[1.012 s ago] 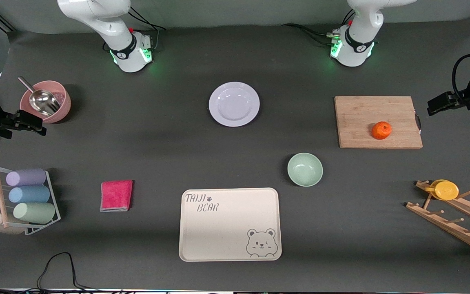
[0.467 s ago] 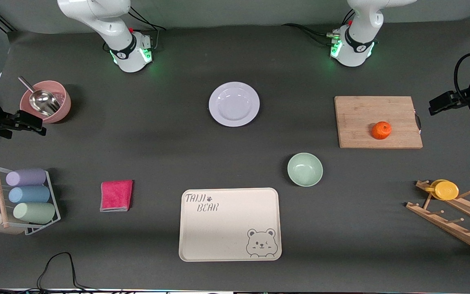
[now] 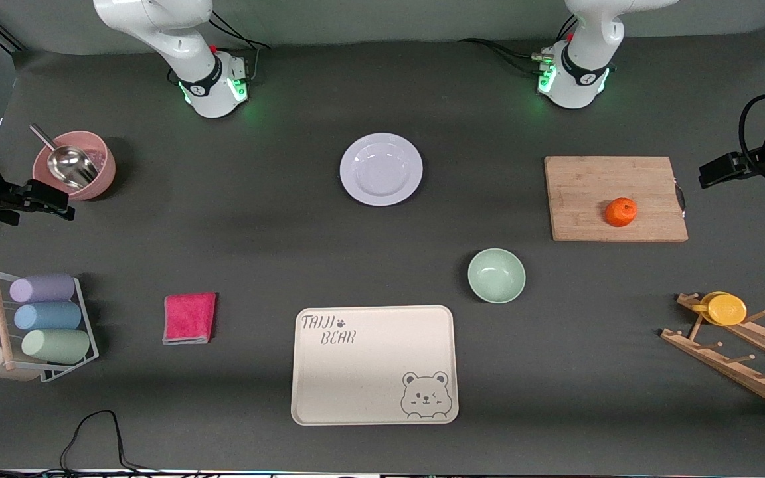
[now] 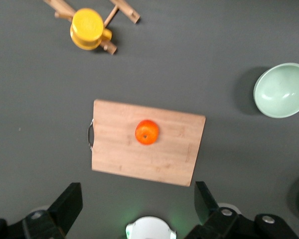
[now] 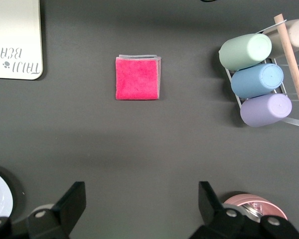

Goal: Place orange and plate with both arms
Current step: 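Move the left gripper toward the orange and the right gripper toward the plate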

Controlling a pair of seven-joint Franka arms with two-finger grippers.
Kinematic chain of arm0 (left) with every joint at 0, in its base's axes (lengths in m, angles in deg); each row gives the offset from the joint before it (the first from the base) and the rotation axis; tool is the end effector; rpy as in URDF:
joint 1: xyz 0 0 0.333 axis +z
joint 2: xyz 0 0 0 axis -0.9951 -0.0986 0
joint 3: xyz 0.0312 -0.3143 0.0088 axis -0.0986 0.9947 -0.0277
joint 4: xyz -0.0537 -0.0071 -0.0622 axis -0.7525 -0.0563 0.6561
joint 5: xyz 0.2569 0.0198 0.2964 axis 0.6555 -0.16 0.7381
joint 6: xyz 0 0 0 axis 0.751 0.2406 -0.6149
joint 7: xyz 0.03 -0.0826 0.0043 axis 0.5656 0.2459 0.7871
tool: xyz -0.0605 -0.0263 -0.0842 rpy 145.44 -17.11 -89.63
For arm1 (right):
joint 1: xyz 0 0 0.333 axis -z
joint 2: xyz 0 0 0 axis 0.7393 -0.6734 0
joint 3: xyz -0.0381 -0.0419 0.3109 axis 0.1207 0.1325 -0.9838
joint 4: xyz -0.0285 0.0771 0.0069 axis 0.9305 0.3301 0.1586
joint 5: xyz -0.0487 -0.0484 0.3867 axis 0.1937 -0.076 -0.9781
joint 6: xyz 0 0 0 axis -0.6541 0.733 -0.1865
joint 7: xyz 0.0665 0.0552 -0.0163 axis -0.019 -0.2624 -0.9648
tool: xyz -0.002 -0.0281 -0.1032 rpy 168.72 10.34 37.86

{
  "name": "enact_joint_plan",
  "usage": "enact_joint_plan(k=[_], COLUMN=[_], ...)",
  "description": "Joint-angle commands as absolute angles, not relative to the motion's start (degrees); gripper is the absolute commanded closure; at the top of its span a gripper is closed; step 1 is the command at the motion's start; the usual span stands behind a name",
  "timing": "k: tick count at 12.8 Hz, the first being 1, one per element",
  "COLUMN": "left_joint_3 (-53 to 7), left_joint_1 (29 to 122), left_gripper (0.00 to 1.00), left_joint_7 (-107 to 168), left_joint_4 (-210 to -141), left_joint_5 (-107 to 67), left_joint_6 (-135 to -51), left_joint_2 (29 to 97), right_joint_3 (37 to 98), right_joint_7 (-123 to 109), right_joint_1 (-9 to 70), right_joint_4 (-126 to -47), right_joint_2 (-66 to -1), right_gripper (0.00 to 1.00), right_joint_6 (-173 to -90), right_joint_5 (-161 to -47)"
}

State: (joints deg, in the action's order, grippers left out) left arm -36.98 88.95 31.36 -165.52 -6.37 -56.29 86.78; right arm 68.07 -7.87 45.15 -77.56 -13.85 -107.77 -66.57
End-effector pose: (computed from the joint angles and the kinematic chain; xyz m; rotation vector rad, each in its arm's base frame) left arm 0.5433 0.0153 0.5991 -3.0339 -0.2194 0.2809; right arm 0.5730 -0.0316 0.5902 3.1355 0.0751 -0.0626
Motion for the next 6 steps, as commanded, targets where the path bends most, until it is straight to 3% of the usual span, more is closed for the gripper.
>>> enact_joint_plan(k=[1, 6], left_joint_3=[-38.3, -38.74], left_joint_1=[90.05, 91.72], left_gripper=[0.0, 0.0], left_joint_7=[30.38, 30.12], left_joint_4=[-165.67, -178.14], left_joint_5=[-5.91, -6.18], left_joint_6=[-51.08, -51.94], left_joint_2=[90.24, 101.31], right_joint_3=[67.7, 67.7], right_joint_7=[-6.14, 4.2], right_joint_1=[44.51, 38.02], right_joint_4=[-83.09, -90.3], right_joint_2=[-8.76, -0.68], right_gripper=[0.0, 0.0], right_joint_6=[-108.47, -108.56], right_joint_5=[-66.56, -67.27])
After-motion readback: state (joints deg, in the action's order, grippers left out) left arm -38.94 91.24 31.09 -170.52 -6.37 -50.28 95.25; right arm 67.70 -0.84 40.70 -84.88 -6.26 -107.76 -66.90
